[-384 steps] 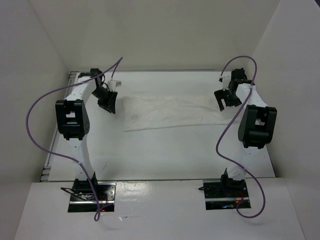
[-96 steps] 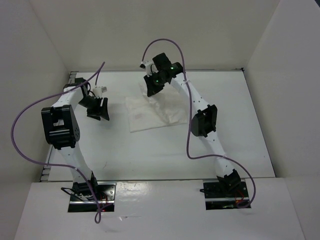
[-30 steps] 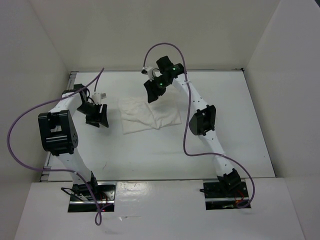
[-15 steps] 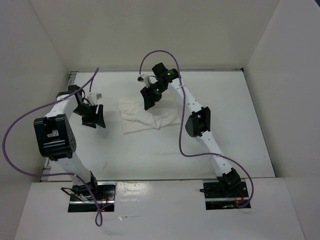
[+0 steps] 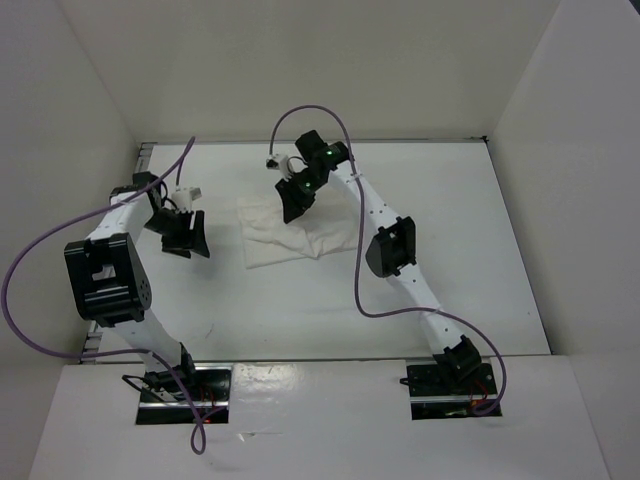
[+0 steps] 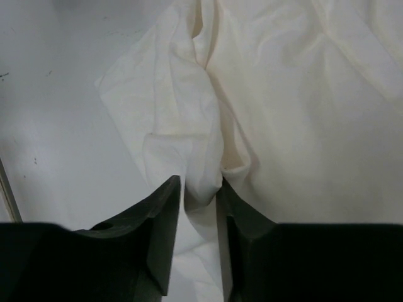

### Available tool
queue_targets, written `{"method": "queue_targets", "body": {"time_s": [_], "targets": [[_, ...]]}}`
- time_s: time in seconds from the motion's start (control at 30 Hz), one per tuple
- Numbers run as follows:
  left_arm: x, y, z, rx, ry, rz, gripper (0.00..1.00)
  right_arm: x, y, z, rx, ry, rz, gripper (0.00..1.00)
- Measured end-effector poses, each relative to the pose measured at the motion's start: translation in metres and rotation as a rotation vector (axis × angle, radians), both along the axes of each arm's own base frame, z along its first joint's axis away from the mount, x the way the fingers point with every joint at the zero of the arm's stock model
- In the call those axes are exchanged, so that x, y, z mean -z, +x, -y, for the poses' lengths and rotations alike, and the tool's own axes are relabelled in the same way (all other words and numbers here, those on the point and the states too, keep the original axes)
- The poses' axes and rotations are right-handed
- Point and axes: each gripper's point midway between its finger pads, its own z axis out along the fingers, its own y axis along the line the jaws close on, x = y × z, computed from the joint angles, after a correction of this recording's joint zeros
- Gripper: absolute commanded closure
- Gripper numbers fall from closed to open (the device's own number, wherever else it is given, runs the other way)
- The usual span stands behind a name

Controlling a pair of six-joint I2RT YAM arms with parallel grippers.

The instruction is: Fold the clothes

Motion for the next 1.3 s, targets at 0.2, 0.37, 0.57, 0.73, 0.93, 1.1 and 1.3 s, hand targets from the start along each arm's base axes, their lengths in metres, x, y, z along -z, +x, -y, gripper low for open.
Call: {"method": "queue_targets", "body": {"time_s": [0.2, 0.37, 0.57, 0.73, 0.93, 1.1, 1.3], "targets": [[0.002, -0.007, 0.002, 0.001, -0.009, -0.012, 0.32, 0.008, -0.005, -0.004, -0.018, -0.006, -0.011, 0.95], [0.003, -0.009, 0.001, -0.006, -0.012, -0.015, 0.32, 0.008, -0.007, -0.007, -0.024, -0.004, -0.012, 0.98], [0.004, -0.011, 0.0, -0.013, -0.02, -0.017, 0.32, 0.004, -0.019, -0.013, -0.047, -0.015, -0.013, 0.98], [0.004, -0.011, 0.0, -0.015, -0.024, -0.017, 0.32, -0.004, -0.04, -0.025, -0.1, -0.033, -0.001, 0.97], [0.004, -0.011, -0.001, -0.021, -0.028, -0.017, 0.32, 0.003, -0.076, -0.041, -0.193, -0.074, -0.01, 0.97], [0.004, -0.011, -0.002, -0.022, -0.028, -0.017, 0.32, 0.015, -0.099, -0.05, -0.255, -0.102, -0.02, 0.97], [0.004, -0.011, -0.002, -0.022, -0.028, -0.016, 0.32, 0.023, -0.114, -0.056, -0.305, -0.117, -0.024, 0.83]]}}
